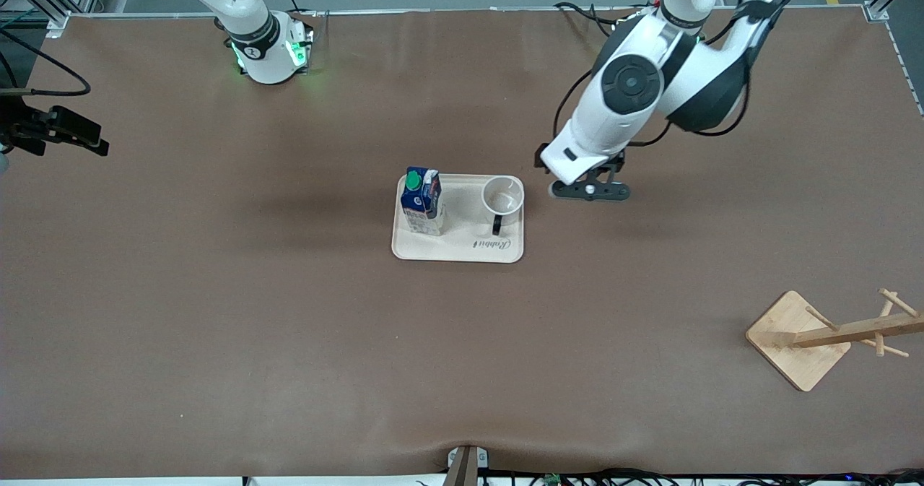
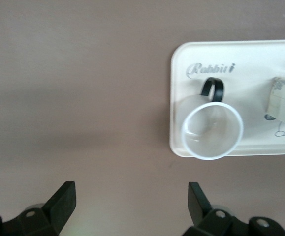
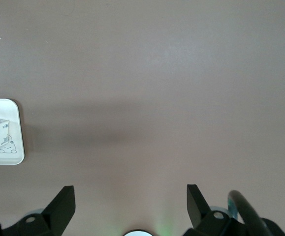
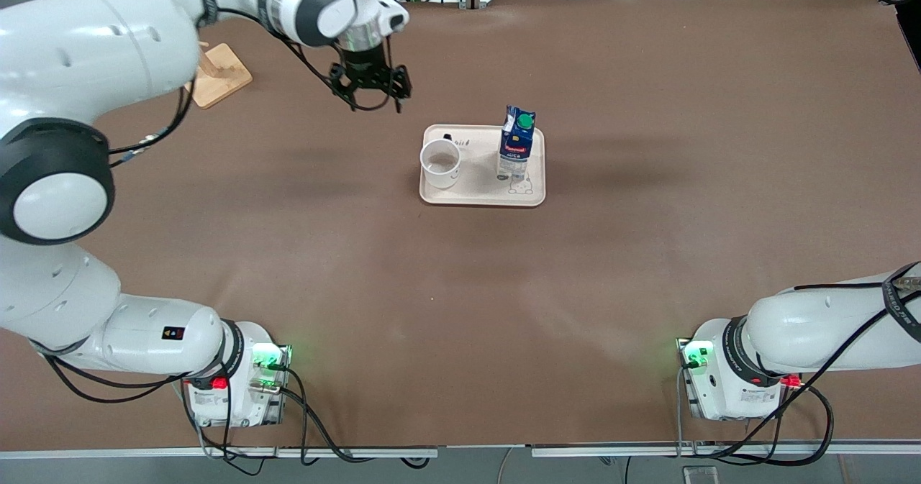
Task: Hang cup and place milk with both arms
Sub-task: 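Reach the left gripper to the white mug and grasp its rim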
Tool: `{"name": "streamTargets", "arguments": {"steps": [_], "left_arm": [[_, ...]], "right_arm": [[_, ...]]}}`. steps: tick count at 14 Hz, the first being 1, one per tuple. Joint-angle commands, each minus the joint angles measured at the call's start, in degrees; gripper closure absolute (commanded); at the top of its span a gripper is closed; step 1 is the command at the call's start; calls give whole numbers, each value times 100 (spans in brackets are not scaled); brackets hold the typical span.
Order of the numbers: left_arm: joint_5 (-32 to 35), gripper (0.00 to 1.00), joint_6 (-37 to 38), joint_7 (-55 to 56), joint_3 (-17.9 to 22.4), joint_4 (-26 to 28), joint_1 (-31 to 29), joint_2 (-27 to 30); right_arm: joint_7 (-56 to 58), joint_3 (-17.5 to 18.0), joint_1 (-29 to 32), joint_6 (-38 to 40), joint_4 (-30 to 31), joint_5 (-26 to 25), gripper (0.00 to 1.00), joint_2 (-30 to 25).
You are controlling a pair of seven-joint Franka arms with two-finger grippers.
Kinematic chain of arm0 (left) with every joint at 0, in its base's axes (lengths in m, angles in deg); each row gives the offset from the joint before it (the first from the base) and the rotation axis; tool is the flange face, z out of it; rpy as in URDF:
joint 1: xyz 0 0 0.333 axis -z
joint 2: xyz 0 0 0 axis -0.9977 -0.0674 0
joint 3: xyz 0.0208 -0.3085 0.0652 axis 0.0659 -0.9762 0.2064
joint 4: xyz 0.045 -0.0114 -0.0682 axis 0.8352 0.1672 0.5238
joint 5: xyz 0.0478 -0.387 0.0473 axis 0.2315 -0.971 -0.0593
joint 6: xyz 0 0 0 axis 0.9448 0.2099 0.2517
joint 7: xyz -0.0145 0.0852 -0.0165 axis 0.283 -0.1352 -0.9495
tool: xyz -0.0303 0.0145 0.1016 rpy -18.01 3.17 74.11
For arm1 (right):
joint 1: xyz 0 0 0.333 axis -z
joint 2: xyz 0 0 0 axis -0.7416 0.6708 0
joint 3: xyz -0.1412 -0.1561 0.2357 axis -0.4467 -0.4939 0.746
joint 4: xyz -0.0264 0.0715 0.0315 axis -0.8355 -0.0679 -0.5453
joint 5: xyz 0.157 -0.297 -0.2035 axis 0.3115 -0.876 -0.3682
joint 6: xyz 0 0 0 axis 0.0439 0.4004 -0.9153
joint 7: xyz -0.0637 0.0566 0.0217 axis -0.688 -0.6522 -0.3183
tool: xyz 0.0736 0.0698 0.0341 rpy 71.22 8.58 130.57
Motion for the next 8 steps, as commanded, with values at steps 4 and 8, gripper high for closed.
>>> {"name": "streamTargets", "arguments": {"steps": [4,8], "left_arm": [[574,6,-988,916,-20,205,435,-845],[943,21,-1577,1347,-20,196,558,-1381]], "right_arm": [[-42,28,123,71,-56,109,0,93],[-42,28,123,71,-65,118,0,93]]}}
